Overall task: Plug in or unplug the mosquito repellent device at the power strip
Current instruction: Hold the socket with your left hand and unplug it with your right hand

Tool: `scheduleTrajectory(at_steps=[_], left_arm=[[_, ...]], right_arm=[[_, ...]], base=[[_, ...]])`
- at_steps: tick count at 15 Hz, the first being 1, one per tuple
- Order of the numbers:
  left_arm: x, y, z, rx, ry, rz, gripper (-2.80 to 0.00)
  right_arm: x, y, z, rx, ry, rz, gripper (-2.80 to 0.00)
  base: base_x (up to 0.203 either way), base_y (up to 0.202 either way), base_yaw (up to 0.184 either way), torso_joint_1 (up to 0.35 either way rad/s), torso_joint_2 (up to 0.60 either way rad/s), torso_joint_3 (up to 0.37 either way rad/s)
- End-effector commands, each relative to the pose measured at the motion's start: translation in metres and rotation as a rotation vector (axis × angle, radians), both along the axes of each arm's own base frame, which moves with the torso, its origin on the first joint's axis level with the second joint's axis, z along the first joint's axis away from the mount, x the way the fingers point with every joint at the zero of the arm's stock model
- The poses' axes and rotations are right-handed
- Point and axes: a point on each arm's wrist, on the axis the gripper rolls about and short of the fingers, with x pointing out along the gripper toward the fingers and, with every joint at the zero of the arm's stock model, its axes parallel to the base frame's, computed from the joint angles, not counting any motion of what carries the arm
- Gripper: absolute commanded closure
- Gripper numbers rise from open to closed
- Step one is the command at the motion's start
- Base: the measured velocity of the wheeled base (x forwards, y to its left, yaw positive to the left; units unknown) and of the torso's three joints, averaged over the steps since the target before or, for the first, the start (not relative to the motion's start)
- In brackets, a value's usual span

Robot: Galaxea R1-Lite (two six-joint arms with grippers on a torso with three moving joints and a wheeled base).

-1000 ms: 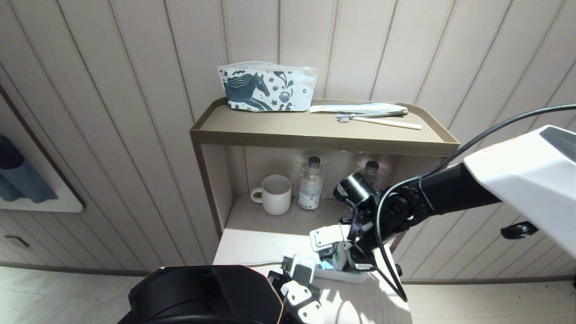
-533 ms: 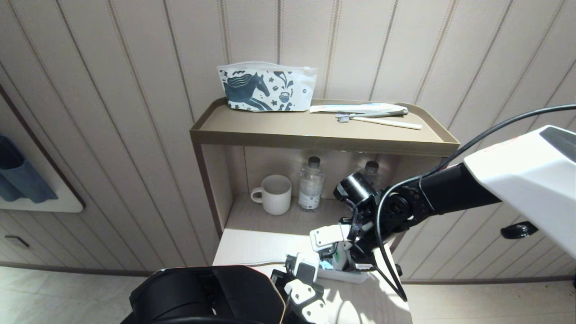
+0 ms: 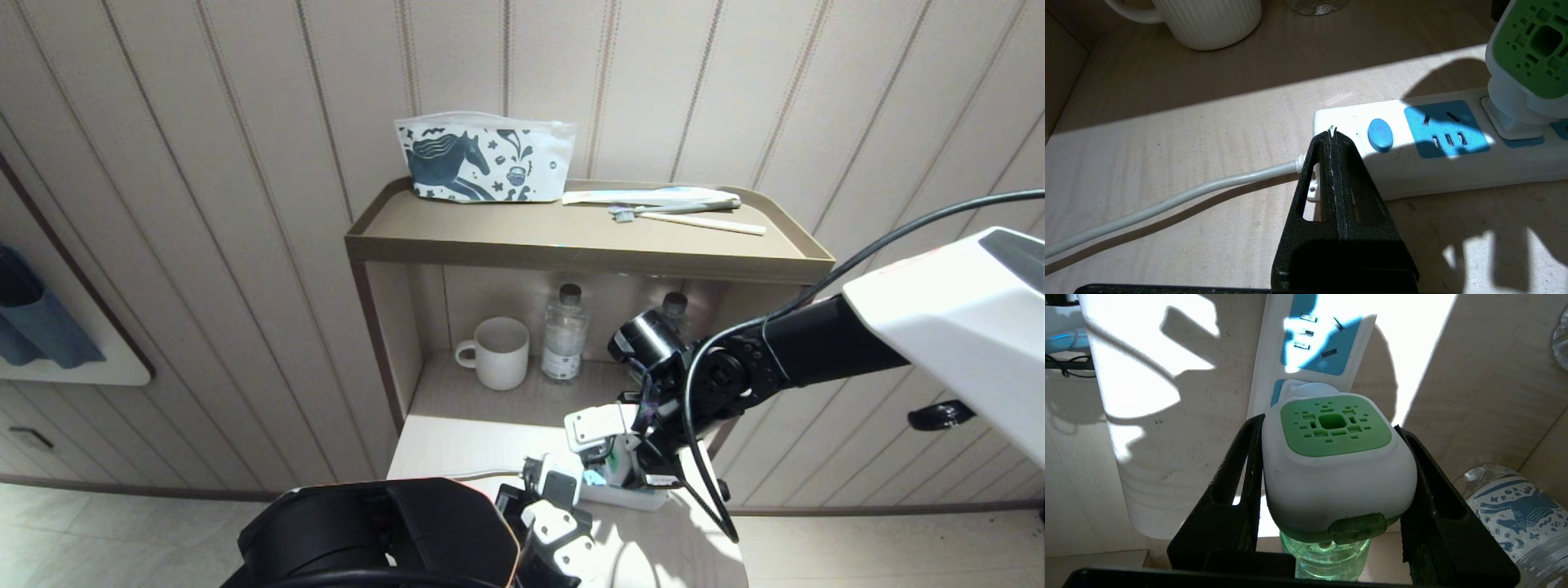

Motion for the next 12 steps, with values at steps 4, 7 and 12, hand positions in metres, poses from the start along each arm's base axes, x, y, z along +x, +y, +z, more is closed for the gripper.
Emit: scheduleTrajectory(at_steps=[4, 7, 12], left_arm=[[0.0003, -0.0009, 0.0014, -0.01, -0.007, 0.002, 0.0], [0.0003, -0.0009, 0.0014, -0.01, -0.007, 0.002, 0.0], [-0.0045, -0.0006, 0.0053, -0.029, -0.021, 0.004, 0.0]], right_arm=[[-0.0001, 0.0002, -0.0015, -0.006, 0.005, 0.007, 0.0], [-0.0001, 0.0002, -0.0015, -0.006, 0.005, 0.007, 0.0], [0.0026, -0.0005, 0.0038, 0.013, -0.008, -0.009, 0.0]], base=[[0.0, 0.0, 0.0, 0.0, 0.0, 0.0], [0.0, 0.0, 0.0, 0.0, 0.0, 0.0], [0.0, 0.0, 0.0, 0.0, 0.0, 0.0]])
